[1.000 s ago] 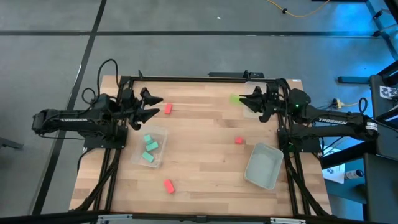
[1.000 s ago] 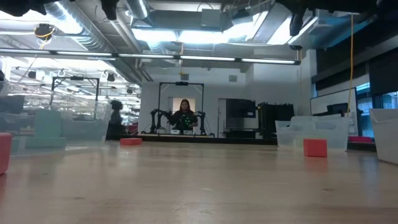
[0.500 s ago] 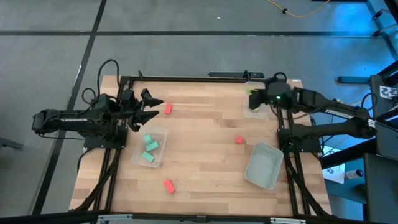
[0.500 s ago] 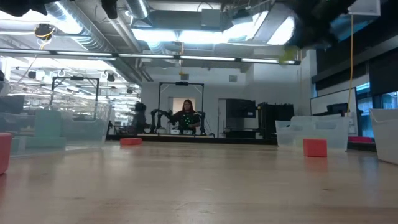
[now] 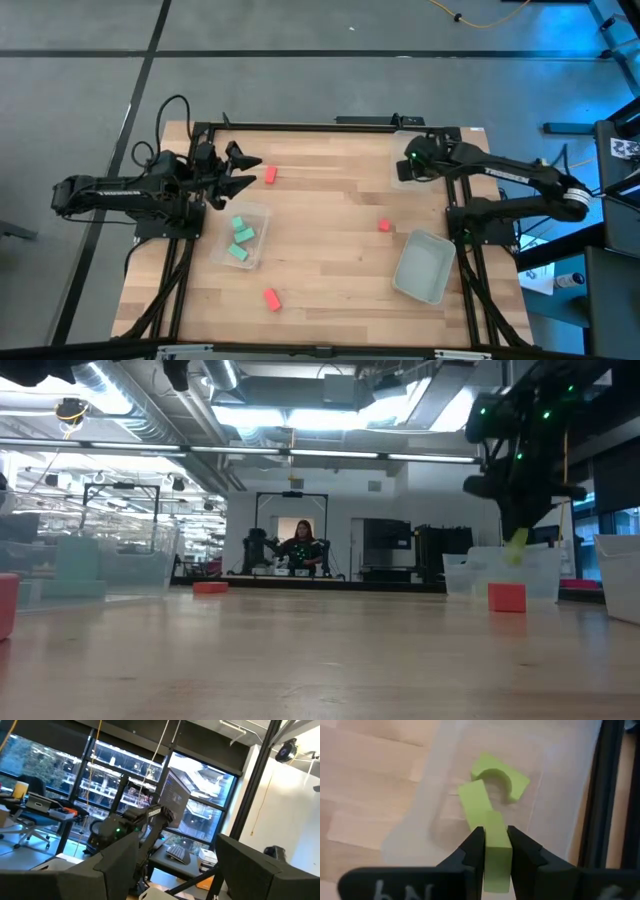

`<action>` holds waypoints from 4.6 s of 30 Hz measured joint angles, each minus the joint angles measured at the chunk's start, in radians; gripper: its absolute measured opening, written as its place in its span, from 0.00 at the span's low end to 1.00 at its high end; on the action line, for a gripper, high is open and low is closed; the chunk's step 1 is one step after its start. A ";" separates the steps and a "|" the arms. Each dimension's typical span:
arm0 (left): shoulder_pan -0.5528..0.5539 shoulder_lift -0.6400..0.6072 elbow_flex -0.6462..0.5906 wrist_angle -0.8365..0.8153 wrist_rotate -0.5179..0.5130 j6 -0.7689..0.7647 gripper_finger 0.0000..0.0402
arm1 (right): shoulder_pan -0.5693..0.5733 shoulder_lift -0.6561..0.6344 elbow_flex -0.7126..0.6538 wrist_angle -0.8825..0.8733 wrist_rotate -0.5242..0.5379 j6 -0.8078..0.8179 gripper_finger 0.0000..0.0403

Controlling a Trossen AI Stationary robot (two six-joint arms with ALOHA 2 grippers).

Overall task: Sort & place blocks by color
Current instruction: Put the green block into the right transparent bin, then put the top left orange block into the gray bin

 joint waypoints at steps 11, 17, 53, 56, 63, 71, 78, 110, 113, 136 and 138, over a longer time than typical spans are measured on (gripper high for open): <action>0.000 0.000 0.000 0.000 -0.083 0.007 0.64 | -0.096 0.168 0.000 0.067 0.017 -0.218 0.15; 0.000 0.000 0.000 0.006 -0.106 0.007 0.64 | -0.107 0.207 0.000 0.142 -0.038 -0.244 0.15; 0.000 0.000 0.000 0.039 -0.130 0.008 0.64 | -0.203 0.234 0.012 0.145 -0.212 -0.245 0.40; 0.000 0.000 0.000 0.039 -0.129 0.006 0.64 | -0.205 0.228 0.059 0.126 -0.198 -0.299 0.44; 0.000 0.000 0.000 0.040 -0.129 0.000 0.64 | -0.227 0.136 0.206 0.124 -0.194 -0.415 0.61; 0.000 0.000 0.000 0.043 -0.129 -0.001 0.64 | -0.192 0.009 0.240 0.339 -0.659 -0.453 0.71; 0.001 0.000 0.000 0.042 -0.158 -0.001 0.64 | -0.057 0.000 0.240 0.597 -0.930 -0.452 0.72; -0.004 0.000 0.000 -0.077 0.014 -0.020 0.63 | 0.431 0.004 0.239 0.984 -0.647 -0.234 0.72; -0.018 0.000 0.000 -0.093 -0.018 -0.021 0.63 | 0.443 0.004 0.239 0.981 -0.647 -0.306 0.72; -0.033 0.301 0.412 -1.117 -0.554 -0.110 0.63 | 0.443 -0.108 0.238 0.686 -0.634 -0.408 0.72; -0.002 0.358 0.423 -1.190 -0.574 -0.180 0.63 | 0.443 -0.107 0.238 0.671 -0.630 -0.408 0.72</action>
